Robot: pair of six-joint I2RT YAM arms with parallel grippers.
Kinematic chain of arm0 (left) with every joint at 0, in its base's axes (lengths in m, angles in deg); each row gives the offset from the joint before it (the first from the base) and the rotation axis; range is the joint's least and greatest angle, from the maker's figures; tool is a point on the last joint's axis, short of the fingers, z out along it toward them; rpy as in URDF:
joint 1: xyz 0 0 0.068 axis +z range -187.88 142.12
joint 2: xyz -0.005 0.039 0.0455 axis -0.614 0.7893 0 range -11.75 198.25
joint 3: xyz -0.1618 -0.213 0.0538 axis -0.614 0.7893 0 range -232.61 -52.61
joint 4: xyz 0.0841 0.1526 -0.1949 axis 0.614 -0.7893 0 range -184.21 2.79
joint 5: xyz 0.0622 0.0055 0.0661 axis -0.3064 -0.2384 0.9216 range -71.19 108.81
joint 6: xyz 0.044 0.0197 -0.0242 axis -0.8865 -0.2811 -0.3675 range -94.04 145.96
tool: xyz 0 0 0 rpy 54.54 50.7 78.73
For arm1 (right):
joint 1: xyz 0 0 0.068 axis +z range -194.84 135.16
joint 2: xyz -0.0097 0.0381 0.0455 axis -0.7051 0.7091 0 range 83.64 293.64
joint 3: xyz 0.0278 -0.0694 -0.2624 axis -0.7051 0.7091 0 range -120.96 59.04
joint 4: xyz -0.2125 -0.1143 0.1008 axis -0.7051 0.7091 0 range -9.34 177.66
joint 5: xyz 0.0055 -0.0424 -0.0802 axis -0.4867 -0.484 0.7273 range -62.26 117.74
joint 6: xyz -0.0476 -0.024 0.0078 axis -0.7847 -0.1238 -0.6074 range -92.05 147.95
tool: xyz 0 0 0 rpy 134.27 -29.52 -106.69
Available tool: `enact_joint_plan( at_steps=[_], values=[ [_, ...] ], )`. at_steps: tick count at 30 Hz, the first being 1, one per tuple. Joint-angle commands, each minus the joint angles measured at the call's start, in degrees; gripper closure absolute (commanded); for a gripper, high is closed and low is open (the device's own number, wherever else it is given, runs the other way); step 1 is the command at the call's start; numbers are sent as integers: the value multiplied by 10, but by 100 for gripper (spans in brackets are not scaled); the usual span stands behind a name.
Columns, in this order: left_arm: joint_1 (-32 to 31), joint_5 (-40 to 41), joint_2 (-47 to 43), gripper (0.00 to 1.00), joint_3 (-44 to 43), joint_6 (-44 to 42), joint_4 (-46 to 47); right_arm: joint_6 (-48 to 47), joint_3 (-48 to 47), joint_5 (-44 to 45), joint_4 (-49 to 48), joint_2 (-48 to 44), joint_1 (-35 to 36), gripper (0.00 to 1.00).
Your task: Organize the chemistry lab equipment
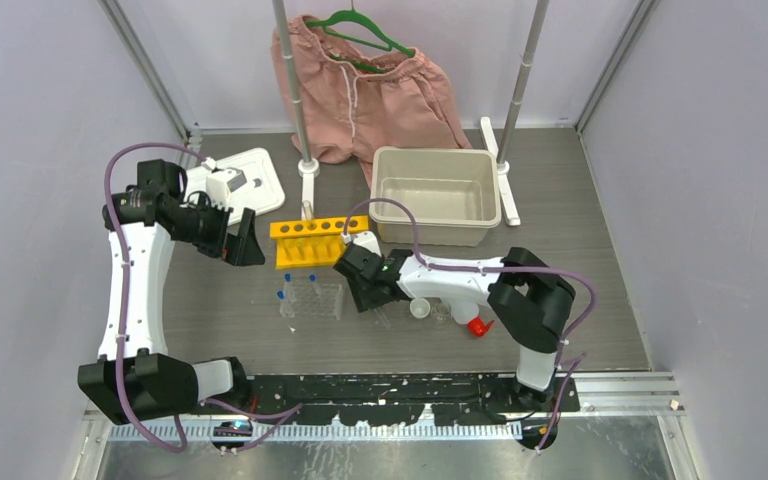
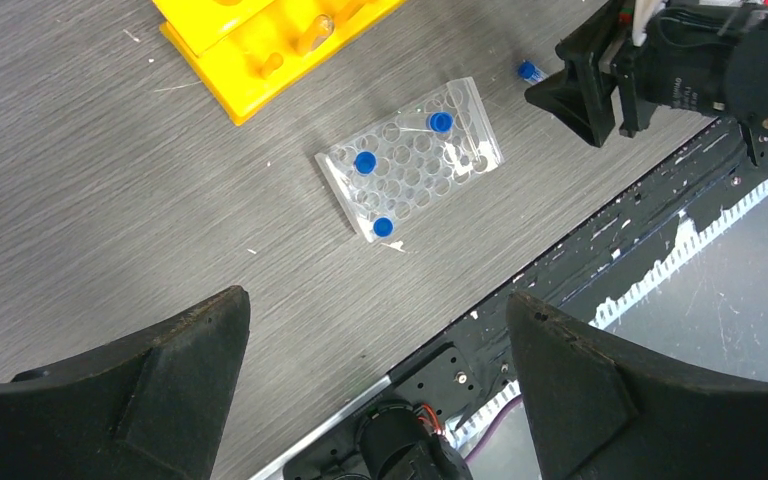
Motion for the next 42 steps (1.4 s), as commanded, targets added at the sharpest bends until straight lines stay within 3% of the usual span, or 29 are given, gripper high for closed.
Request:
enact_joint_plan(
  at_steps=[1,7,11,17,21,26,35,42],
  values=[
    [3,-10,-20,0,-18,-6,-9,6,5,-7,-10,10,-12,50],
    [3,-15,-18,0,-20,-5,-8,8,13,-26,-22,25,-16,64],
    [3,-17,-16,0,-21,-3,-9,9,12,-32,-19,20,-17,82],
    [3,-26,-16,0,-28,-1,-14,3,-28,-8,22,-39,-20,98],
    [3,-40,-16,0,-32,-2,-18,1,-87,8,45,-94,-21,99],
    [3,-75,-18,1,-33,6,-18,23,-162,5,1,-115,-13,99],
    [3,-154,-13,10,-46,9,-40,73,-323,8,-102,-21,22,99],
    [2,-213,-18,21,-40,6,-40,112,-348,-6,-163,6,39,99]
  ],
)
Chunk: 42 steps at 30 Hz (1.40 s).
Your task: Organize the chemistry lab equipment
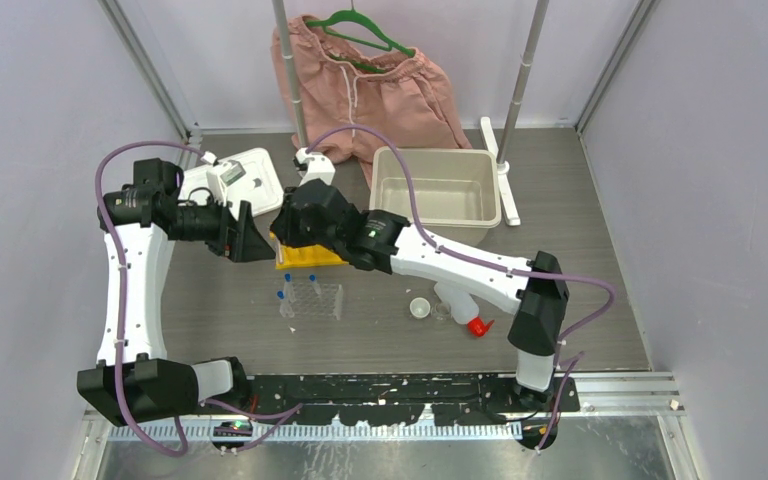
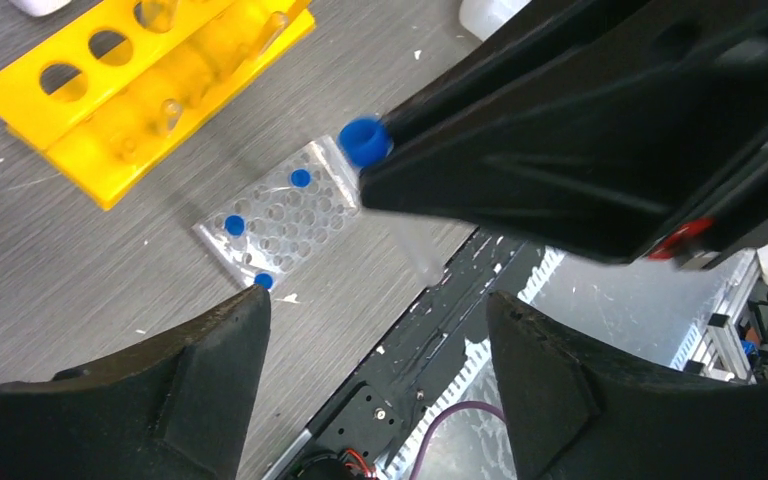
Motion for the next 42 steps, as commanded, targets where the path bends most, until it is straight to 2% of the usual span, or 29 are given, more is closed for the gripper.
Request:
enact_joint_plan(
  at_steps=[1,5,11,15,16,18,20,21,23,27,34,39,42],
  values=[
    [3,-62,-13,24,-14,7,1,48,-17,-7,-81,-5,5,99],
    [3,-62,-4,34,-8,15,8,69,2,-17,-116,-13,4,99],
    [2,-63,7,61,-6,15,4,78,21,-20,-142,-16,5,99],
    [3,-57,5,84,-4,11,6,77,23,-25,-144,-17,5,99],
    [3,-54,4,90,-3,8,6,76,21,-26,-139,-18,4,98],
    [3,-51,2,97,0,-3,5,74,17,-39,-123,-21,-1,84],
    [2,-50,-1,100,5,-17,2,69,4,-61,-99,-23,-12,61],
    [3,-49,-3,100,7,-26,0,65,-10,-73,-74,-20,-18,55],
    [3,-49,-5,100,8,-43,-6,54,-45,-108,-7,-10,-29,49],
    [2,-52,-17,100,15,-77,-14,27,-96,-161,78,11,-40,48],
    [2,-55,-35,100,26,-105,-16,-2,-161,-255,134,44,-47,48],
    [1,-52,-36,100,24,-122,-31,-20,-201,-268,169,63,-47,50],
    [1,-53,-37,100,26,-127,-35,-23,-207,-269,172,69,-47,56]
  ],
)
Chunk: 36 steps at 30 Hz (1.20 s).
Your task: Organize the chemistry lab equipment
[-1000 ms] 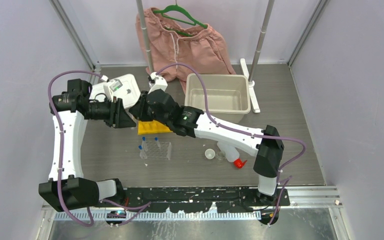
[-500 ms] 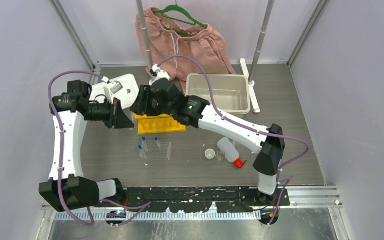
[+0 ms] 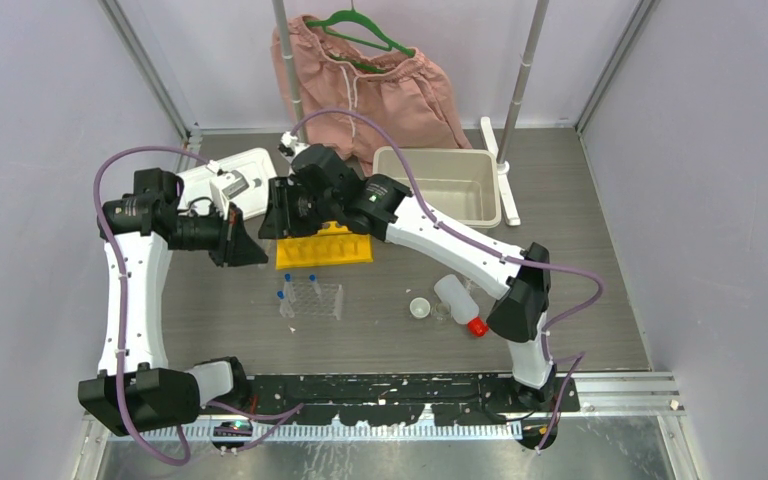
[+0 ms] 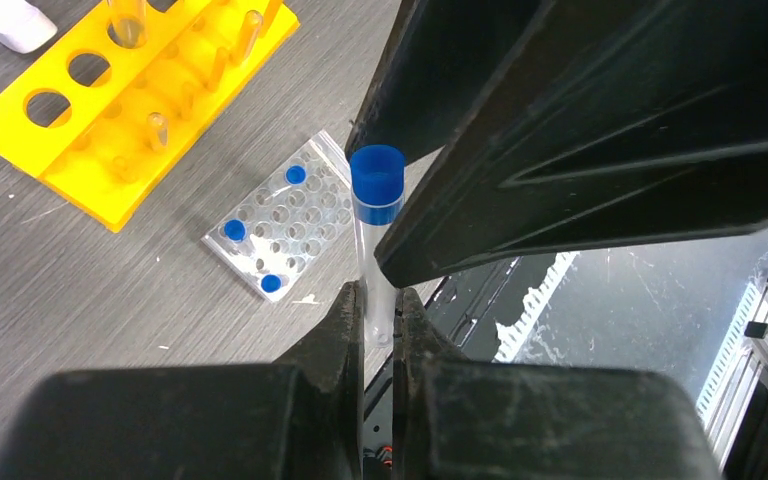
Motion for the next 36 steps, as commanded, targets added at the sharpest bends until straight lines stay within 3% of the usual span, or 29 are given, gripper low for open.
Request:
enact_joint_plan(
  at_steps=[1,7,13,15,16,17,19,20,21,26,32,36],
  values=[
    [-1,-20,-13,100,-1,-26,-14,-22,-35,-25,15,0,2,59],
    [-2,-17,-14,100,0,-35,-18,-26,-37,-31,16,3,2,75],
    [-1,-24,-12,100,3,-53,-35,-31,-32,-33,15,3,1,84],
    [-1,-23,-11,94,3,-54,-36,-34,-31,-32,14,4,1,89],
    [-2,-22,-10,86,2,-53,-36,-35,-30,-29,13,3,2,92],
    [-2,-20,-9,68,2,-50,-36,-37,-26,-23,12,1,1,95],
    [-2,-10,-8,23,2,-32,-26,-45,-14,-8,9,-7,1,98],
    [-2,-1,-8,7,2,-16,-17,-51,-5,4,9,-13,1,99],
    [-2,8,-8,1,3,-3,-6,-57,7,16,7,-20,2,99],
    [-1,66,3,0,2,61,43,-94,137,100,-40,-93,5,99],
    [0,121,37,0,-5,117,68,-171,335,236,-162,-174,54,99],
    [1,138,47,0,-7,132,73,-211,416,286,-244,-194,88,99]
  ],
)
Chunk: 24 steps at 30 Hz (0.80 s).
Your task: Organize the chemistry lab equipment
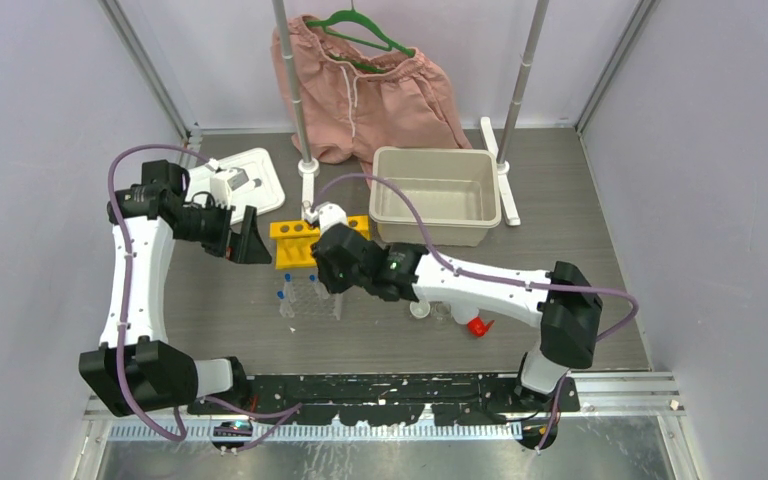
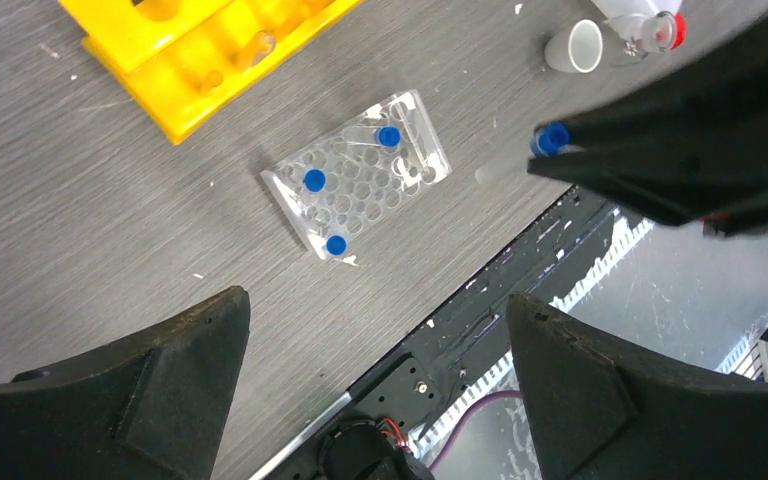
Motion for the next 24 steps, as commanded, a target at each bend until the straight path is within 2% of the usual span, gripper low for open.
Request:
enact_joint_plan(
  at_steps=[1,9,24],
  values=[
    [2,28,2,0,-12,34,25,-74,62,99,-152,-40,43,99],
    [3,31,-7,0,-8,33,28,-116,99,144,-230,7,88,99],
    [4,35,-11,0,-3,24,28,-123,130,156,-297,53,102,99]
  ],
)
